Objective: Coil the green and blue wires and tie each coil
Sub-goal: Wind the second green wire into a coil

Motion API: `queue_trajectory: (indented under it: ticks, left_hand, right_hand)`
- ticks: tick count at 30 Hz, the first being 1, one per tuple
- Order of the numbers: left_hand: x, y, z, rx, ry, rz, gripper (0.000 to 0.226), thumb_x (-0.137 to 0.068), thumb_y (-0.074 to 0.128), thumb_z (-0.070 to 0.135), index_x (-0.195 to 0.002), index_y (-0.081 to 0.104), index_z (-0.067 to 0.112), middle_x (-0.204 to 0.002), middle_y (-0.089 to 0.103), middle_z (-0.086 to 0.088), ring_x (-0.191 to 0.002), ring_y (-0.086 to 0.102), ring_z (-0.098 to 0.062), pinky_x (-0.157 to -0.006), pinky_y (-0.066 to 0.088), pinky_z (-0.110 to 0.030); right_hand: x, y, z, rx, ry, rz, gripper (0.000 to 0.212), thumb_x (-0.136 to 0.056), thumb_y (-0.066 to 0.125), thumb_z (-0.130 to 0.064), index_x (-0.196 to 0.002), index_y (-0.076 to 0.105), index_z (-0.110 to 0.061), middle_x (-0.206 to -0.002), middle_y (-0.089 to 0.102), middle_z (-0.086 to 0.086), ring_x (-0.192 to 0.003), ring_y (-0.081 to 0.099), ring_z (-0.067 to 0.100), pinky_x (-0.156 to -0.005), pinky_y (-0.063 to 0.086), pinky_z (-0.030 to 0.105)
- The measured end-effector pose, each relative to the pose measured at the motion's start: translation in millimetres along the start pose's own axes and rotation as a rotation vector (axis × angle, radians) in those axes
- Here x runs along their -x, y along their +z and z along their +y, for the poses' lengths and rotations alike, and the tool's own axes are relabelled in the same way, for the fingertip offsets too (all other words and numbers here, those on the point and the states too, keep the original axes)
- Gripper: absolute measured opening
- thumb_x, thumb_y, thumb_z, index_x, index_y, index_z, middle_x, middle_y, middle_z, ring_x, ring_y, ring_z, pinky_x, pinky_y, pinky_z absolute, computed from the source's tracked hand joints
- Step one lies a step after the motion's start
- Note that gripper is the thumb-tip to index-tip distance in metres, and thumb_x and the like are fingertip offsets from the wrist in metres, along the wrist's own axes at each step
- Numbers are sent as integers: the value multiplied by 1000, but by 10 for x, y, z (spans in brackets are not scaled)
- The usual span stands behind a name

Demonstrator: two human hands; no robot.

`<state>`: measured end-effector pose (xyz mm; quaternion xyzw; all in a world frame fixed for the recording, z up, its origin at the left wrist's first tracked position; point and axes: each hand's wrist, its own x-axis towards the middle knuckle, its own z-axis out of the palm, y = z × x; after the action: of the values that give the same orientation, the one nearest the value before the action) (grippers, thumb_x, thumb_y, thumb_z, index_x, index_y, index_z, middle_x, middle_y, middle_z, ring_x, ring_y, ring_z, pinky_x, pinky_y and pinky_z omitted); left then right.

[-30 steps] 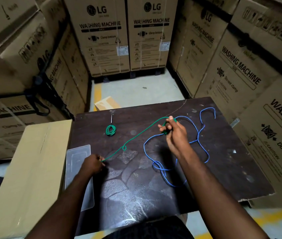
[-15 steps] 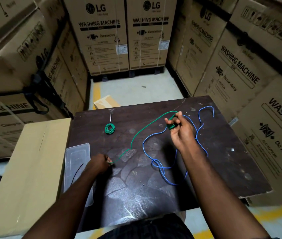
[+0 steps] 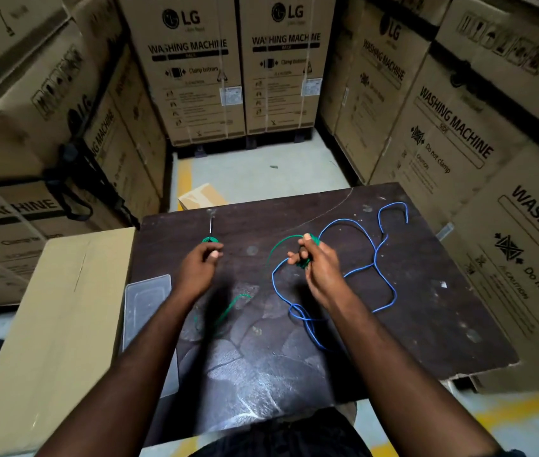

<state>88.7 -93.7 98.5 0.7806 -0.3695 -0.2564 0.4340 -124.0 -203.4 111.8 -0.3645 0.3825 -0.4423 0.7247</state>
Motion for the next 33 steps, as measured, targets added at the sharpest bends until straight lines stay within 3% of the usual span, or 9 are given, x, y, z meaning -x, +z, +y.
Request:
queue_trajectory:
  ticks: [5,12,15,20,23,25,27,33]
  left_hand:
    - [182,149,522,1,246,-258,19,-92,62,13,-110,67,15,-105,68,7,-96,61,3,-87,43,-8]
    - [148,258,563,124,227,-198,7,-93,59,14,-87,60,13,-72,56,-4,-63,50,-10,-63,49,-32]
    - [143,219,664,123,312,-130,10,-93,57,12,-84,60,11,-73,57,3,-66,48,-3,-65,42,-20]
    - [112,253,733,69,383,-128,9,-85,58,19,-82,63,12,-76,64,-7,-69,52,-6,-66,42,-21]
    - [101,267,691,40,375,-72,10,-87,62,8,-78,63,12,-73,63,-2,-66,51,0,-64,40,-14]
    - [80,295,601,34,313,-99,16,-89,62,8,-75,62,17,-68,60,4,-62,49,2,-65,40,-19]
    - [68,335,509,37,260,-147,22,-91,59,14,-69,59,21,-62,55,7,-61,48,-6,-64,40,-27]
    - [157,408,381,15,179,-172,24,-88,50,37,-68,62,36,-57,53,8,-57,45,-9,-61,37,-30]
  right_hand:
    - [41,90,70,141,5,-132,21,-98,49,-17,-82,55,-6,-48,44,-4,-43,57,17,-78,51,39]
    - [131,185,-72,246,-19,-294,24,-99,45,-15,-80,55,-6,-47,44,-4,-42,54,17,-64,50,34]
    - [213,194,-128,336,54,-406,32,-101,40,-19,-76,53,-5,-45,43,-2,-38,52,18,-61,48,33]
    - [356,242,-68,468,247,-575,53,-102,29,-42,-69,52,-7,-46,38,4,-36,46,20,-61,48,34]
    - [357,279,-104,398,222,-532,51,-103,29,-37,-65,48,-8,-42,33,0,-33,41,19,-67,51,35]
    - [359,309,-159,330,217,-520,50,-103,29,-31,-62,45,-7,-38,31,-2,-30,38,18,-67,53,34]
    - [356,337,-197,242,222,-500,48,-103,29,-28,-62,44,-8,-37,29,-2,-30,36,19,-67,53,35]
    - [301,407,-288,47,172,-385,45,-103,31,-33,-68,45,-8,-41,32,-3,-35,44,19,-70,48,39]
